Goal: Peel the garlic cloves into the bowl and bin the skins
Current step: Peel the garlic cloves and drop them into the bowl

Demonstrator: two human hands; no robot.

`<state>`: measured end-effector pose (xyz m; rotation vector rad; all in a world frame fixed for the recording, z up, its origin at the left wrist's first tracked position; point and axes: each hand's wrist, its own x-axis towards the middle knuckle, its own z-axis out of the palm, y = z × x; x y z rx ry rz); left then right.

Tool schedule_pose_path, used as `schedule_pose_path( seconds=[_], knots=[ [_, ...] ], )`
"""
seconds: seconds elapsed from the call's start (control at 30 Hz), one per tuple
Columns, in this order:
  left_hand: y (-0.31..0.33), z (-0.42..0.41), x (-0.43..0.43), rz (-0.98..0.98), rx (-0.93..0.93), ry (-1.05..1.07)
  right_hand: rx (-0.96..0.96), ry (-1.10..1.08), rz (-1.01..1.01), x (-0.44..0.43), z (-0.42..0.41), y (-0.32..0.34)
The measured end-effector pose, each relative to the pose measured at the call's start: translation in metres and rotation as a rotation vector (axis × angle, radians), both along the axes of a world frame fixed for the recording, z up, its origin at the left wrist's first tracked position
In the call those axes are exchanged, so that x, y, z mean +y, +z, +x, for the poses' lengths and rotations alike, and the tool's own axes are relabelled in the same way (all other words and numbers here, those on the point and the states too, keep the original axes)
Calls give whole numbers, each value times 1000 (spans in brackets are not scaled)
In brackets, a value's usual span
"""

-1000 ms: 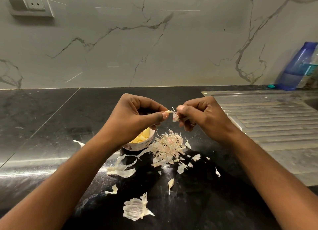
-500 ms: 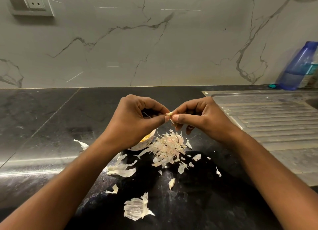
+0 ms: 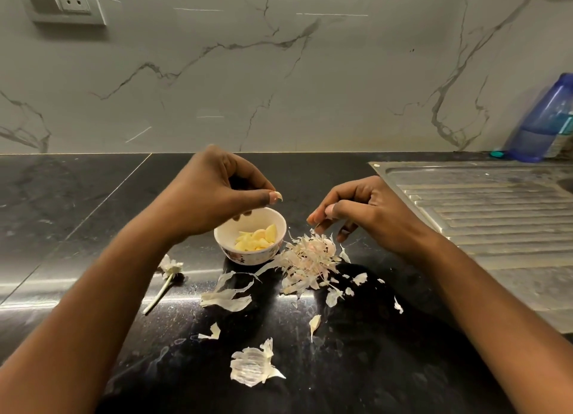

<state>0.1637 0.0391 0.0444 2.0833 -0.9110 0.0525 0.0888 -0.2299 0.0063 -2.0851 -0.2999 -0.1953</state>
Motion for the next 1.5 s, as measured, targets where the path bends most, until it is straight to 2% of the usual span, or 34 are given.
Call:
schedule_pose_path(
  seconds=[0.17, 0.33, 0.5, 0.7, 0.83, 0.97, 1.03, 1.27, 1.5],
  knots=[
    [5, 3, 11, 119, 55, 58, -19, -49, -53, -1, -2, 0],
    [5, 6, 13, 255, 40, 172, 23, 23, -53, -4, -3, 1],
    [1, 7, 10, 369, 55, 183, 28, 56, -57, 0, -4, 2],
    [0, 7, 8, 374, 7, 187, 16, 63, -71, -3, -2, 0],
    [1, 1, 8, 305, -107, 44, -17, 70, -55, -2, -2, -1],
    [2, -21, -6, 294, -152, -306, -52, 41, 2, -2, -2, 0],
    [-4, -33, -19, 325, -162, -409, -52, 25, 5, -2, -2, -1],
    [-29, -56, -45, 567, -133, -565, -82, -3, -54, -3, -1, -3],
    [-29, -59, -46, 509, -61, -619, -75, -3, -86, -2, -1, -2]
  ],
)
